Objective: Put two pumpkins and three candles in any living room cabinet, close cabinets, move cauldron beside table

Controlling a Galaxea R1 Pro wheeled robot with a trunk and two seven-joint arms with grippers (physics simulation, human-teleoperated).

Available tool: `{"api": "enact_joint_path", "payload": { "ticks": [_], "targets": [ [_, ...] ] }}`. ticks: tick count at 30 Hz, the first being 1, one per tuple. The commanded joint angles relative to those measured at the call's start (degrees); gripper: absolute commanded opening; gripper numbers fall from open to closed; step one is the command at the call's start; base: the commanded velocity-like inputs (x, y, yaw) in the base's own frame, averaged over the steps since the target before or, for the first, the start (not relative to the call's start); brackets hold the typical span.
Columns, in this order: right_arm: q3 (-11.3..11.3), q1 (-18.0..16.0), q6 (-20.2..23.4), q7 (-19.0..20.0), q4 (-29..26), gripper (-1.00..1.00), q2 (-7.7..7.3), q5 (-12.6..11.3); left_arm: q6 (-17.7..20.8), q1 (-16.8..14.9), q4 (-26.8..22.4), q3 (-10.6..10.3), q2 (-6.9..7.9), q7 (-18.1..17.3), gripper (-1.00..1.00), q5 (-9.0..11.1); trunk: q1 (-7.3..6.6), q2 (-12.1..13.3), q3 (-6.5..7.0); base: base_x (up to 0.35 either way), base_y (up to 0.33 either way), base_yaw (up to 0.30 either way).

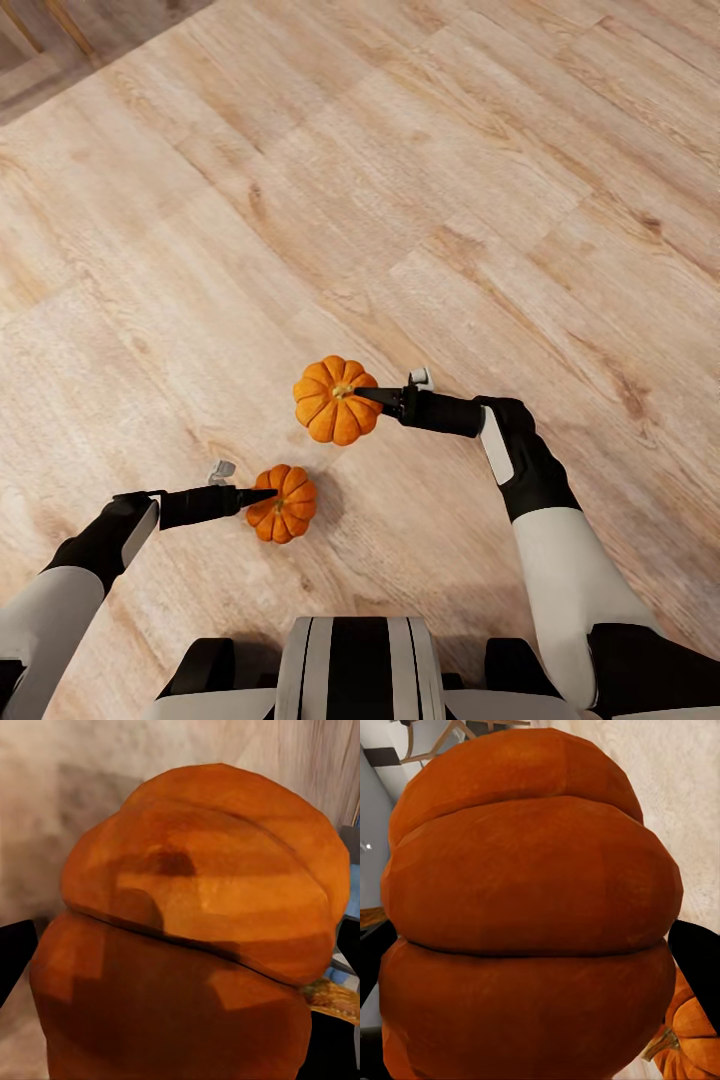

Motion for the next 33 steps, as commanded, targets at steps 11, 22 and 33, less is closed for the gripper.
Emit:
{"api": "enact_joint_path", "payload": {
  "ticks": [11,22,33],
  "targets": [
    [0.2,0.1,-0.8,0.1,0.2,-1.0,-0.09,0.1,-0.5,0.7,0.2,-2.4,-2.45,0.8,1.0,-0.4,0.0,0.0,0.0,0.0,0.0,0.0],
    [0.2,0.1,-0.8,0.1,0.2,-1.0,-0.03,0.1,-0.3,0.7,0.2,-5.5,-3.53,3.1,1.0,-0.1,0.0,0.0,0.0,0.0,0.0,0.0],
    [0.2,0.1,-0.8,0.1,0.2,-1.0,-0.06,0.0,-0.4,0.7,0.3,-5.5,-3.77,6.0,1.0,-0.5,0.0,0.0,0.17,0.0,0.0,-0.046]
  ]
}}
